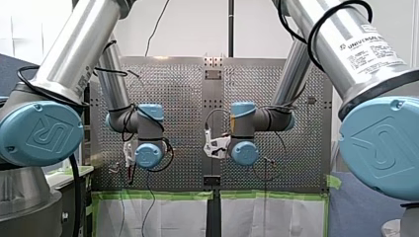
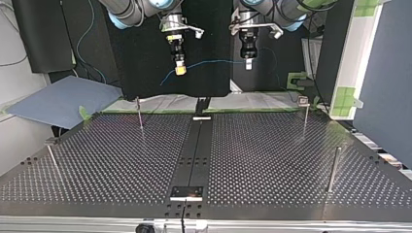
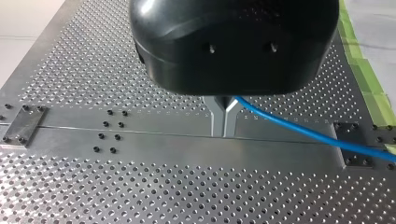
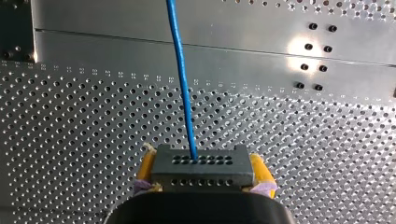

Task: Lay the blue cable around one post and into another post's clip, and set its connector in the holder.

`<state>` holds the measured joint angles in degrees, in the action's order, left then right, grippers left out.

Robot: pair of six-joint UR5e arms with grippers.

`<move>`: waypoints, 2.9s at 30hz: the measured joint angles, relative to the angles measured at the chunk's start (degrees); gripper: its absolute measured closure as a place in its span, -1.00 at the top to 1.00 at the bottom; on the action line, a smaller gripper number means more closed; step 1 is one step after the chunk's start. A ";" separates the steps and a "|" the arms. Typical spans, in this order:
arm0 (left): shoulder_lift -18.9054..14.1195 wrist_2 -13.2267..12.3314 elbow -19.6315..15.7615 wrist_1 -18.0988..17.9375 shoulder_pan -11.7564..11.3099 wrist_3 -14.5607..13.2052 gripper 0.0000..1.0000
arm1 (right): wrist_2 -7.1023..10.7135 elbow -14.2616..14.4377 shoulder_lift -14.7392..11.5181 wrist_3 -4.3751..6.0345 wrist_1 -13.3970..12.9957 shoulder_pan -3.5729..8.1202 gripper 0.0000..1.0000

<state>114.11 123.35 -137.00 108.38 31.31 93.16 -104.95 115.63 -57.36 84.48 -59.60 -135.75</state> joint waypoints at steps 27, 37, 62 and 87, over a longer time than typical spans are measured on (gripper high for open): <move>0.00 0.00 0.00 0.00 0.00 0.00 -1.00 | 0.00 0.00 0.00 0.00 0.00 0.00 -1.00; 0.00 0.00 0.00 0.00 0.00 0.00 -1.00 | 0.00 0.00 0.00 0.00 -0.01 0.00 -1.00; 0.00 0.00 0.00 -0.09 0.09 0.09 -1.00 | 0.09 0.00 0.00 0.00 0.35 0.00 -1.00; 1.39 4.63 -3.82 -1.05 3.48 1.05 -1.00 | -7.07 -5.35 4.61 1.14 7.54 -4.19 -1.00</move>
<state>115.50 127.98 -140.82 107.33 34.79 94.21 -112.02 110.28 -52.75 85.62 -52.06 -139.94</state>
